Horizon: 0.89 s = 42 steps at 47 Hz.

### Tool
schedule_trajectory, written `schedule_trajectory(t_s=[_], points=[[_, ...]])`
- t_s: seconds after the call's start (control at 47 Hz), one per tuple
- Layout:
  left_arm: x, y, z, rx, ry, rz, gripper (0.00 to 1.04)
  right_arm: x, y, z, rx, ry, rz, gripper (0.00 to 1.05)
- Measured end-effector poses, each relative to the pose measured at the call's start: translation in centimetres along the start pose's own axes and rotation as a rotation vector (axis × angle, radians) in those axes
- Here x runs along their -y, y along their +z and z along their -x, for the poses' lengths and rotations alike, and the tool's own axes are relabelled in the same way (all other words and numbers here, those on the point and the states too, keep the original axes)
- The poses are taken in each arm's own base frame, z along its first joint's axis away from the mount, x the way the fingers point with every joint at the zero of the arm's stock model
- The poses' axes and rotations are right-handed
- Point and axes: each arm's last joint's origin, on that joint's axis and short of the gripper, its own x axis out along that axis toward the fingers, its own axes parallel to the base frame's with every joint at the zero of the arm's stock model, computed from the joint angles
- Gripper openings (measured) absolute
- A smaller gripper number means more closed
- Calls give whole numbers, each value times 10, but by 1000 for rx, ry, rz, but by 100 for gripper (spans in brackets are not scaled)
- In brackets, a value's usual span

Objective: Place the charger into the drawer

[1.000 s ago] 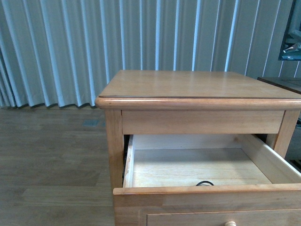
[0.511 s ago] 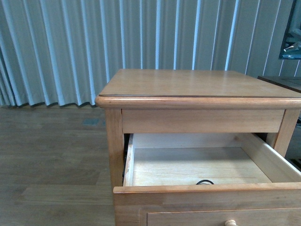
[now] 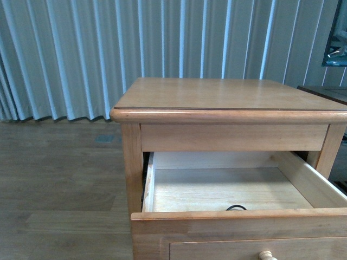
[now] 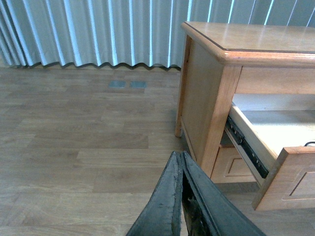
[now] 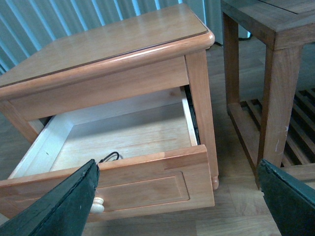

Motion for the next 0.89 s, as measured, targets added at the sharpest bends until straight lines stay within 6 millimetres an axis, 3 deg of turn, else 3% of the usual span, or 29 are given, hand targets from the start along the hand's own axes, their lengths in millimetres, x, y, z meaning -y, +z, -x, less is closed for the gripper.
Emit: schedule_trajectory(t_s=[0.298, 0.404, 0.489, 0.638, 0.809, 0.894], points=[[0, 0, 0, 2, 0, 0, 4, 0, 0, 0, -1, 0, 0, 96], [0, 0, 0, 2, 0, 0, 21, 0, 0, 0, -1, 0, 0, 96], [0, 0, 0, 2, 0, 0, 42, 0, 0, 0, 2, 1, 3, 96], [0, 0, 0, 1, 0, 0, 73, -4, -4, -2, 34, 25, 196, 96], [0, 0, 0, 1, 0, 0, 99, -7, -20, -12, -95, 26, 261, 96], [0, 0, 0, 1, 0, -2, 98, -9, -28, -19, -160, 35, 294, 96]])
